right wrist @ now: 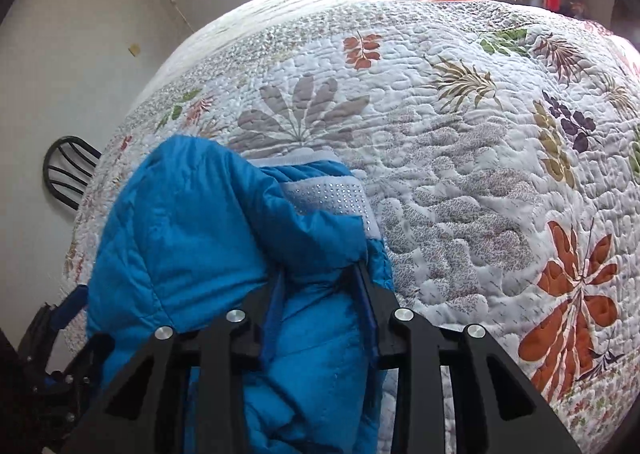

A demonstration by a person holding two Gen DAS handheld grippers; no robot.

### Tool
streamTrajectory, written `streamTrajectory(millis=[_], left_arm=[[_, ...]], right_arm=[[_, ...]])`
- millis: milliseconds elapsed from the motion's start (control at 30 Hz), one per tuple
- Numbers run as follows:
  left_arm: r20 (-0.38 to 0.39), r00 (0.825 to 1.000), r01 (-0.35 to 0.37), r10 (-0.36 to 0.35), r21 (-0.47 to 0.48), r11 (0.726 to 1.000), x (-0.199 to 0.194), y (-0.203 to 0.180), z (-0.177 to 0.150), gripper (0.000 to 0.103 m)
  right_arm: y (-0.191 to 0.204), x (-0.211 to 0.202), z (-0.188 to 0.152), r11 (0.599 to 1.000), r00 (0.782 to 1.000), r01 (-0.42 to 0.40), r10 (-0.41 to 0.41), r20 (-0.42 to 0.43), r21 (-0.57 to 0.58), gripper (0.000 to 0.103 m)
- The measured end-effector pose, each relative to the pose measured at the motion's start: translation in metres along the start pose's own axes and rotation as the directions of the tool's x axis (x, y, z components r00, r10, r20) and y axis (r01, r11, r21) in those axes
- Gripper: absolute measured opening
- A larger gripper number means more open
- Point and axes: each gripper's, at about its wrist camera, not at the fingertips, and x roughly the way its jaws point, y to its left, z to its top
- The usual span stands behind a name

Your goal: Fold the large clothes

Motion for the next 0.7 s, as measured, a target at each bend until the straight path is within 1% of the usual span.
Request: streamTrajectory(millis=[67, 167, 300, 400, 433, 567, 700], left_arm=[[0.001, 1.000, -0.002, 0.002, 0.001, 1.000, -0.004, 0.000, -0.002, 0.072], [0.006, 1.000, 0.010, -0.010, -0.005, 1.000, -0.012, 0.001, -0.004, 0.072], [0.009, 1.000, 0.009, -0.009, -0.010, 1.000, -0.020, 0.001, -0.011, 0.072], [0.008, 1.000, 0.006, -0.006, -0.017, 1.000, -0.024, 0.002, -0.018, 0.072], [0.007, 1.000, 0.009, -0.009, -0.019, 1.000, -0.024, 0.002, -0.020, 0.072], [-0.005, 1.000, 0.006, -0.006, -0.010, 1.000, -0.020, -0.001, -0.025, 0.073], [-0.016, 1.000, 0.012, -0.012, -0.007, 1.000, -0.016, -0.002, -0.028, 0.074]], right_arm=[[0.008, -0.021, -0.005, 0.999, 0.999, 0.037, -0.036, 0.031, -0.030, 0.036], [0.020, -0.048, -0.023, 0.995, 0.996, 0.068, -0.063, 0.059, -0.079, 0.036], [0.029, -0.069, -0.054, 0.983, 0.989, 0.134, -0.125, 0.074, -0.126, 0.034], [0.027, -0.066, -0.078, 0.976, 0.983, 0.178, -0.172, 0.059, -0.124, 0.031], [0.024, -0.060, -0.084, 0.977, 0.983, 0.179, -0.175, 0.048, -0.116, 0.030], [0.007, -0.040, -0.095, 0.987, 0.990, 0.141, -0.141, 0.004, -0.072, 0.029], [0.005, -0.027, -0.103, 0.985, 0.988, 0.152, -0.153, -0.009, -0.079, 0.029]])
